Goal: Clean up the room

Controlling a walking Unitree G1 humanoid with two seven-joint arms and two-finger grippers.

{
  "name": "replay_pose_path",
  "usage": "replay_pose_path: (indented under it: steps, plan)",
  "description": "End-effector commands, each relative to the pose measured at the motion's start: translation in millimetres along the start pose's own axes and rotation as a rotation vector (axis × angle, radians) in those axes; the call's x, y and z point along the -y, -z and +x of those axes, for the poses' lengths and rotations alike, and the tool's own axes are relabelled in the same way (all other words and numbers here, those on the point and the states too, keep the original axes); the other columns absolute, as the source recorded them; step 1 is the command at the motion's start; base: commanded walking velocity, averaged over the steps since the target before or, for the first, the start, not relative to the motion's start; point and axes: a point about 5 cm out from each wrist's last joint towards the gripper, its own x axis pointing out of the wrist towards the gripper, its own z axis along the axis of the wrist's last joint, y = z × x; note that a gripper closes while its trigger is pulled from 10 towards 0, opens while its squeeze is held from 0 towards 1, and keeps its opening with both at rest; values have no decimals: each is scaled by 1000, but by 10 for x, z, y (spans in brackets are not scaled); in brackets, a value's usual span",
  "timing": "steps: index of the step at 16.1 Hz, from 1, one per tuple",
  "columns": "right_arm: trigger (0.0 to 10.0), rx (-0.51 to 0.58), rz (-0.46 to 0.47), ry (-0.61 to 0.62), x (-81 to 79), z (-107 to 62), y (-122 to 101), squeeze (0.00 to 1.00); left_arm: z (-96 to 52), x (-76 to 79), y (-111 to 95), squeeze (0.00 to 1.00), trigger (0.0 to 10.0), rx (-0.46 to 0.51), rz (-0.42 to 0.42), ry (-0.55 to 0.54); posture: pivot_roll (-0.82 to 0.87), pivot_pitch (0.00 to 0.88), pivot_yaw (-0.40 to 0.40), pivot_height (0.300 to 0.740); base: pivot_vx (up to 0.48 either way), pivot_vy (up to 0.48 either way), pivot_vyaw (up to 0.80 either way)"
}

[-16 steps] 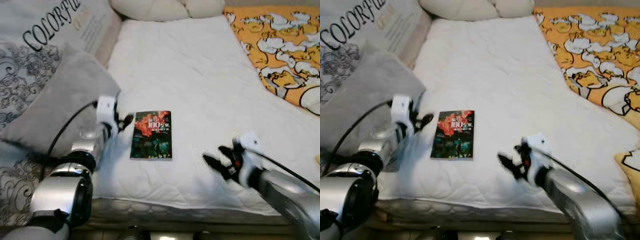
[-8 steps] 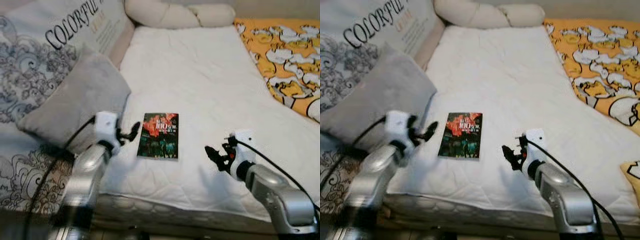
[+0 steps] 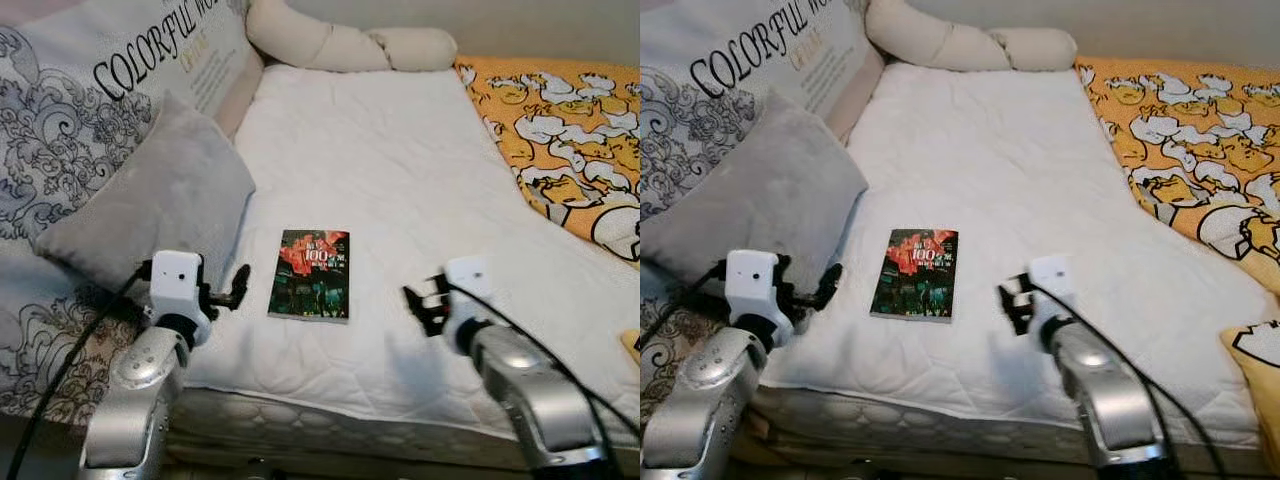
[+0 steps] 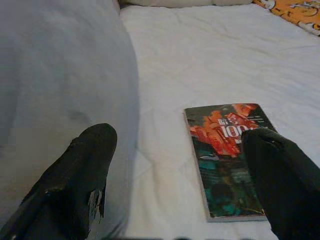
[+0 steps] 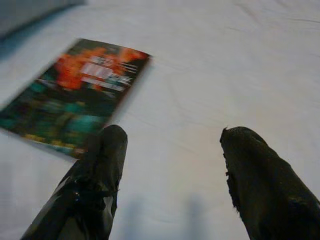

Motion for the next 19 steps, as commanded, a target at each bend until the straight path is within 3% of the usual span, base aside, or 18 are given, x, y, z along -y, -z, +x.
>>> replay_pose_path:
  steps: [1, 6, 12, 17, 19]
  plan:
    - [10000, 1, 9, -8, -11, 13, 24, 0, -3, 10, -79, 1000, 10000, 12, -3, -3, 36, 0, 14, 740, 0, -326, 0]
    - [10000, -13, -1, -26, -82, 52, 86, 0, 1, 8, -123, 1000, 10000, -5, -3, -17, 25, 0, 29, 740, 0, -325, 0]
    - [10000, 10, 21, 24, 59, 49, 55, 0, 0, 46, -106, 1000, 10000, -22, 14, -18, 45, 0, 22, 740, 0, -325, 0]
    - [10000, 14, 19, 12, 20, 74, 59, 0, 16, 33, -132, 1000, 10000, -22, 27, -22, 39, 0, 31, 740, 0, -319, 0]
    - [10000, 1, 53, 20, 35, 81, 68, 0, 27, 49, -114, 1000, 10000, -29, 11, -11, 39, 0, 22, 740, 0, 184, -400]
